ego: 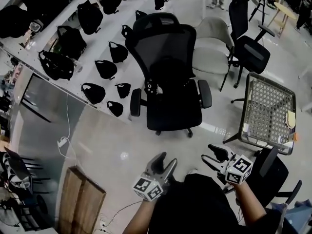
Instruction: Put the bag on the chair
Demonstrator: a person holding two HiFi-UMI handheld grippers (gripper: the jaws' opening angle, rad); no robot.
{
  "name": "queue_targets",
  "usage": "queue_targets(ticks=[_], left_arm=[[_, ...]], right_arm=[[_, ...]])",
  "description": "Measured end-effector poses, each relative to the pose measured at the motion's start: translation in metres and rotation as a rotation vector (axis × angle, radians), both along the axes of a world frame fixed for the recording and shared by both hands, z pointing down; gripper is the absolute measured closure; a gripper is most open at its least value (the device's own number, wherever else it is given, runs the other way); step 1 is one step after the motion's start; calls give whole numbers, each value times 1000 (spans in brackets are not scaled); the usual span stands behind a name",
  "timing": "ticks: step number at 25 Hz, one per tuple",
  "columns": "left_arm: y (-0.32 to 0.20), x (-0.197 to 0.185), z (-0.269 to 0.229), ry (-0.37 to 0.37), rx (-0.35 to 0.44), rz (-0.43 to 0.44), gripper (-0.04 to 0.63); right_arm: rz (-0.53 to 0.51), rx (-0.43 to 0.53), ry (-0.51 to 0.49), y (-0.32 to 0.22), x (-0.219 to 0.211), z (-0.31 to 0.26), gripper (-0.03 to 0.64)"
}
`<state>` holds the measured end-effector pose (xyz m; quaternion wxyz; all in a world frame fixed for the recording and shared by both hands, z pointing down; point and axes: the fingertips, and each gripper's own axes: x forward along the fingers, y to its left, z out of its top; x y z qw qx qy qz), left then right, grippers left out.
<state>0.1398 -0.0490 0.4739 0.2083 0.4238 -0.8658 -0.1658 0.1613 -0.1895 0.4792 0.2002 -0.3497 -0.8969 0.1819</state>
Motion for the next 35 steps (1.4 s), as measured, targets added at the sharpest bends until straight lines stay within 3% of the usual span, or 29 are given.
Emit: queue_targets(ticks=[8, 10, 13, 17, 24, 35], left_arm=[[-2, 24, -18, -42, 28, -5, 495], [3, 25, -28, -79, 12, -16, 551], [15, 21, -41, -129, -31, -58, 572], [31, 22, -53, -183, -50, -114, 580], [46, 24, -52, -179, -91, -198, 580], [42, 27, -46, -170, -112, -187, 580]], right_arm=[[199, 37, -18, -3, 22, -18, 498], [223, 65, -43, 0, 18, -26, 559], [240, 106, -82, 5, 10, -38, 608], [254, 157, -122, 9, 4, -50, 617], [310, 206, -114, 6, 10, -48, 617], [355, 264, -125, -4, 20, -41, 617]])
